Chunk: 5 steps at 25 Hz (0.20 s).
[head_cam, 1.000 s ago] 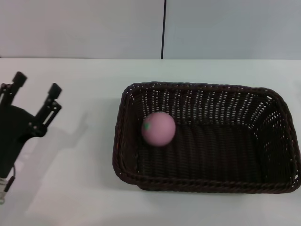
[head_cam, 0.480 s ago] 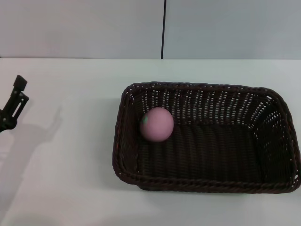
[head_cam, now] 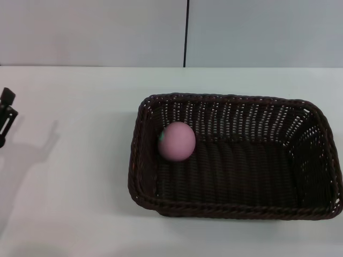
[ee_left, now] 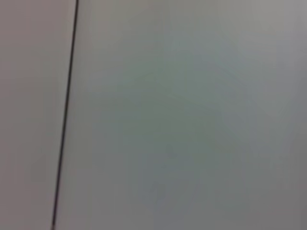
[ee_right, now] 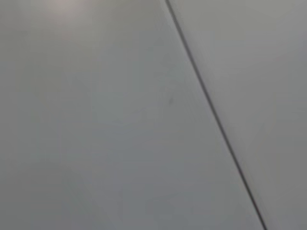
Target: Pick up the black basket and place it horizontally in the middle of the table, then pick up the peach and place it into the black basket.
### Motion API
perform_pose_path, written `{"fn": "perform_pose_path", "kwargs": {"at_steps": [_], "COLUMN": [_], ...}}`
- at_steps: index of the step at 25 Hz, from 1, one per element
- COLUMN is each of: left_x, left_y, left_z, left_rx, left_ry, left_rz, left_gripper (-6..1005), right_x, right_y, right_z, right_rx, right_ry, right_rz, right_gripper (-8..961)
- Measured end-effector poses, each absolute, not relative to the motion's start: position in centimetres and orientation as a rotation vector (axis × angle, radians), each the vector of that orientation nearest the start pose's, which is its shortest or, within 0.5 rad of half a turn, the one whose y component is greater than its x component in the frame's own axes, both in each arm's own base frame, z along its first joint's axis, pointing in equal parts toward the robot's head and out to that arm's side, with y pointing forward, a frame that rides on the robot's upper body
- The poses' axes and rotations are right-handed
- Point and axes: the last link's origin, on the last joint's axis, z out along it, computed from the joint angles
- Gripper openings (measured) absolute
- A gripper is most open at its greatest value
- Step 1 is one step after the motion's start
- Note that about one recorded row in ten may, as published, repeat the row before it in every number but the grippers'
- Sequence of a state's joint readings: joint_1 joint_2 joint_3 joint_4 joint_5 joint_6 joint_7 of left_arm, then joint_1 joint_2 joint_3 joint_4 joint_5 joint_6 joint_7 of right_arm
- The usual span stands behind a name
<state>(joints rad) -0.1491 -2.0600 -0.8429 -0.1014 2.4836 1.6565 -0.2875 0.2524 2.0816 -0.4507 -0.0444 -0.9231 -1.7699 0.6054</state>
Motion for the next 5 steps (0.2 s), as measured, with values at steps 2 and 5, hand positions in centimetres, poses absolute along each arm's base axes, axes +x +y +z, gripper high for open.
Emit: {"fn": "perform_pose_path", "kwargs": {"at_steps": [2, 5], "left_x": [-35.25, -35.38], "left_y": [20.96, 20.86], "left_z": [1.63, 1.88], "left_rx": [-1.545, -1.527], "left_ry": [-0.419, -0.430], "left_rz": [-0.923, -0.933], "left_gripper": [814, 814], "right_x": [34.83, 35.06], "right_y": [23.29, 22.98], "right_z": [6.02, 6.13], "right_rx": [-1.297, -1.278], "right_ry": [0.463, 0.468], "right_rz": [1.192, 1.188], "right_gripper": [597, 597]}}
